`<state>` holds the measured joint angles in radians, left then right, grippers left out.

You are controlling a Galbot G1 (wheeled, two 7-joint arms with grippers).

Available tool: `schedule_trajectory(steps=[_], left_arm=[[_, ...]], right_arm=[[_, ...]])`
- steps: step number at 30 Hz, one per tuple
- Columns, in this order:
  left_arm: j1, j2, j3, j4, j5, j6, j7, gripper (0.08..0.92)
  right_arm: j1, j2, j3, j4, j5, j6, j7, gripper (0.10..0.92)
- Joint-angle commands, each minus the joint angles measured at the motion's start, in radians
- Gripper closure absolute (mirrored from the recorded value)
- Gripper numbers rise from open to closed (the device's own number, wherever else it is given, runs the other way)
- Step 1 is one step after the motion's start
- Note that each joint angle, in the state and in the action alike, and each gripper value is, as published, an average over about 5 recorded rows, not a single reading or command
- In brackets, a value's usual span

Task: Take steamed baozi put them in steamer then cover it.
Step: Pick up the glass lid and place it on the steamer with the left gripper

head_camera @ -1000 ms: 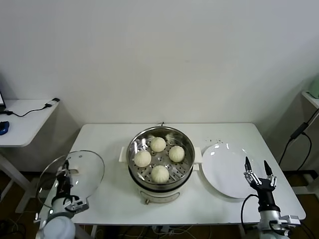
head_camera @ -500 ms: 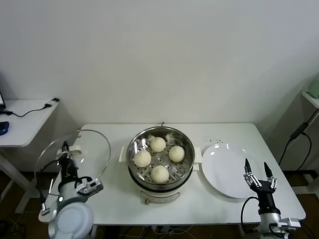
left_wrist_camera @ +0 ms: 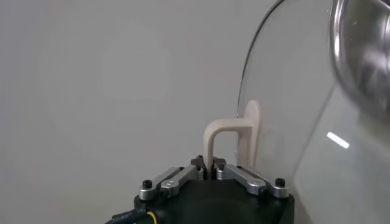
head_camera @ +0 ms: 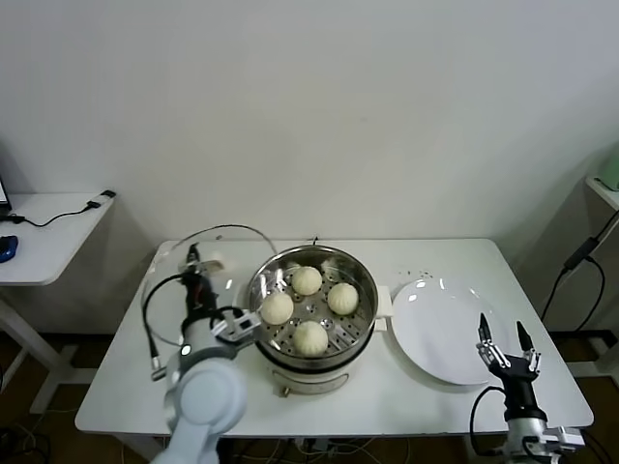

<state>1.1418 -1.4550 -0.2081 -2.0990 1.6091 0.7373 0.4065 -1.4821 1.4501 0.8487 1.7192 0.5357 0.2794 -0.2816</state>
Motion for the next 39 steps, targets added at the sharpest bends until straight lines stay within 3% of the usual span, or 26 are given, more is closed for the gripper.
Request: schedule_trajectory(steps=[1,11,20,39], left_arm=[[-0.174,-0.173,0.26,0.146,0.071,0.048,0.073,0.85],[-0.219,-0.203,0.358,0.263,0.077,0.048,0.065,0.85],[-0.178,-0.203,0.377,0.311,0.093,0.048,0.022,0.85],[-0.129,-0.203,0.329,0.299,0.193,0.048,0.035,0.85]], right_arm=[[0.011,0.004,0.013,-0.033,-0.007,0.001,0.0,0.203],[0.022,0.001,0.017,-0.057,-0.006,0.003,-0.001,0.203],[0.034,0.002,0.014,-0.068,-0.007,0.006,-0.002,0.203],[0.044,0.0,0.002,-0.079,-0.009,0.009,-0.003,0.203]])
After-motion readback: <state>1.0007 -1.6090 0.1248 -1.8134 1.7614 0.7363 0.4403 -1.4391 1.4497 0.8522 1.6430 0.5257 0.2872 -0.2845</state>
